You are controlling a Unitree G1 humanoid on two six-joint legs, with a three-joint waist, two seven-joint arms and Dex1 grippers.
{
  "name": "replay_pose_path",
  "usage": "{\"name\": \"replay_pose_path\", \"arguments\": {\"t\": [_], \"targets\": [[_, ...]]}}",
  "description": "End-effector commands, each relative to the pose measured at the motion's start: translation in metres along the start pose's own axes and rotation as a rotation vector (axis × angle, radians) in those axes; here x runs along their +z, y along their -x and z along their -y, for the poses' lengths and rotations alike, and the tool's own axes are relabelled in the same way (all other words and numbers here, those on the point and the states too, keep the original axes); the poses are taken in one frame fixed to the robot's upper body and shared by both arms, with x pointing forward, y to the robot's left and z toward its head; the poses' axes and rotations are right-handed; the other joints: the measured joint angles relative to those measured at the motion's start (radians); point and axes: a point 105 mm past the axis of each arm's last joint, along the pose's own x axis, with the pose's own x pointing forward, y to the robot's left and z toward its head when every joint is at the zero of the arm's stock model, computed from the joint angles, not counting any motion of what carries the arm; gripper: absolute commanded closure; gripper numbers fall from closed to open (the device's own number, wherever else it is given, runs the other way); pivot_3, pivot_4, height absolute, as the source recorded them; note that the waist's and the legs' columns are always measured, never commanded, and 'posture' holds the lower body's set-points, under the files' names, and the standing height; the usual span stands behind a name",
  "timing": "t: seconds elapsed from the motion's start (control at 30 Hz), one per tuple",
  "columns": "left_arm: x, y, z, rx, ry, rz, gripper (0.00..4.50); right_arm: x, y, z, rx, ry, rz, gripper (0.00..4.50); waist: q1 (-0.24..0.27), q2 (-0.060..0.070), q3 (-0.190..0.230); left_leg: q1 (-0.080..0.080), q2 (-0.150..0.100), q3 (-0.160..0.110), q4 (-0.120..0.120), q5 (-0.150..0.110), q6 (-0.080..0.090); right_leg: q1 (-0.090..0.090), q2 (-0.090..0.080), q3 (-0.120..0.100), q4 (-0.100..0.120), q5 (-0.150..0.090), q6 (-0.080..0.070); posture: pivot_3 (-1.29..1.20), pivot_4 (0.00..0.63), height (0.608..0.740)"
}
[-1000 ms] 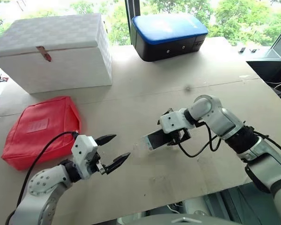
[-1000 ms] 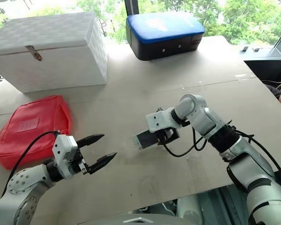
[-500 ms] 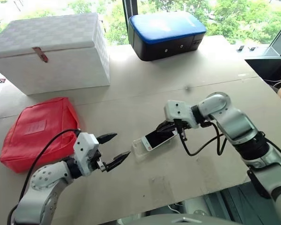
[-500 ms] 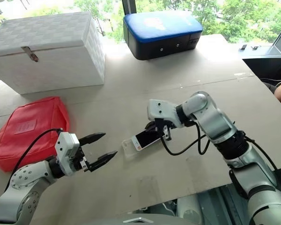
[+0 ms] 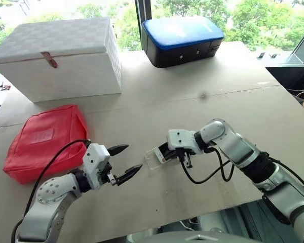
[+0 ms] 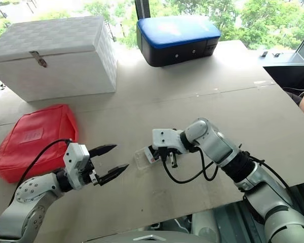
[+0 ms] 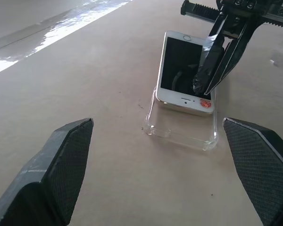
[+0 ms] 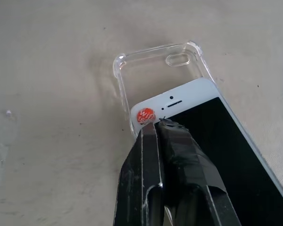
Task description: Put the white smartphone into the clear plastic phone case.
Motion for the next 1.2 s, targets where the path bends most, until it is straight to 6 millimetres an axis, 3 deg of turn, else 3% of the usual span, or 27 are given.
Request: {"name": "replay_pose_path", "arguments": {"t": [0.03, 0.2, 0.37, 0.67, 0.87, 1.1, 1.2], "targets": [[0.007, -0.002, 0.002, -0.01, -0.031, 0.021, 0.0, 0.027, 0.024, 0.01, -0.075, -0.091, 0.2, 4.48, -0.002, 0.001, 0.002, -0.001, 0.0, 0.0, 0.0, 0.0, 0.0, 0.0, 0.0, 0.0, 0.0, 0.0, 0.0, 0.0, 0.15, 0.74], [0.003, -0.003, 0.005, -0.026, -0.028, 0.003, 0.0, 0.043, 0.055, 0.02, -0.232, -0.072, 0.252, 4.48, -0.003, 0.002, 0.003, -0.003, 0.0, 0.0, -0.002, 0.002, 0.003, -0.003, 0.001, 0.0, 0.0, 0.0, 0.0, 0.0, 0.15, 0.74], [0.001, -0.008, 0.01, -0.057, -0.031, 0.003, 0.0, 0.026, 0.063, 0.055, -0.385, 0.035, 0.097, 4.48, -0.003, 0.001, 0.004, -0.005, 0.0, 0.003, -0.003, 0.002, 0.001, -0.004, 0.001, 0.002, -0.002, -0.001, -0.001, 0.0, 0.15, 0.74], [0.002, -0.007, 0.009, -0.066, -0.042, 0.003, 0.0, 0.008, 0.039, 0.075, -0.072, 0.276, -0.084, 4.48, -0.008, 0.002, 0.006, -0.004, 0.002, 0.003, -0.002, 0.001, 0.002, -0.004, 0.005, 0.002, -0.001, -0.001, -0.001, 0.0, 0.15, 0.74], [-0.001, 0.0, 0.015, -0.03, -0.03, 0.005, 0.0, -0.01, 0.028, 0.065, 0.122, 0.34, -0.189, 4.48, -0.015, 0.002, 0.007, -0.004, 0.001, 0.004, -0.002, 0.004, -0.002, -0.004, 0.003, 0.004, -0.001, 0.0, -0.001, 0.0, 0.15, 0.74], [-0.005, 0.007, 0.018, 0.009, -0.02, 0.003, 0.0, 0.001, 0.038, 0.064, 0.139, 0.393, -0.175, 4.48, -0.016, 0.003, 0.007, -0.004, 0.001, 0.004, -0.002, 0.004, -0.002, -0.004, 0.002, 0.004, -0.001, -0.001, -0.001, 0.0, 0.15, 0.74], [-0.005, 0.008, 0.018, 0.015, -0.019, 0.005, 0.0, 0.025, 0.048, 0.074, 0.034, 0.38, -0.057, 4.48, -0.017, 0.003, 0.008, -0.004, 0.001, 0.003, -0.002, 0.004, -0.002, -0.004, 0.002, 0.003, 0.0, -0.001, -0.001, 0.0, 0.15, 0.74]]}}
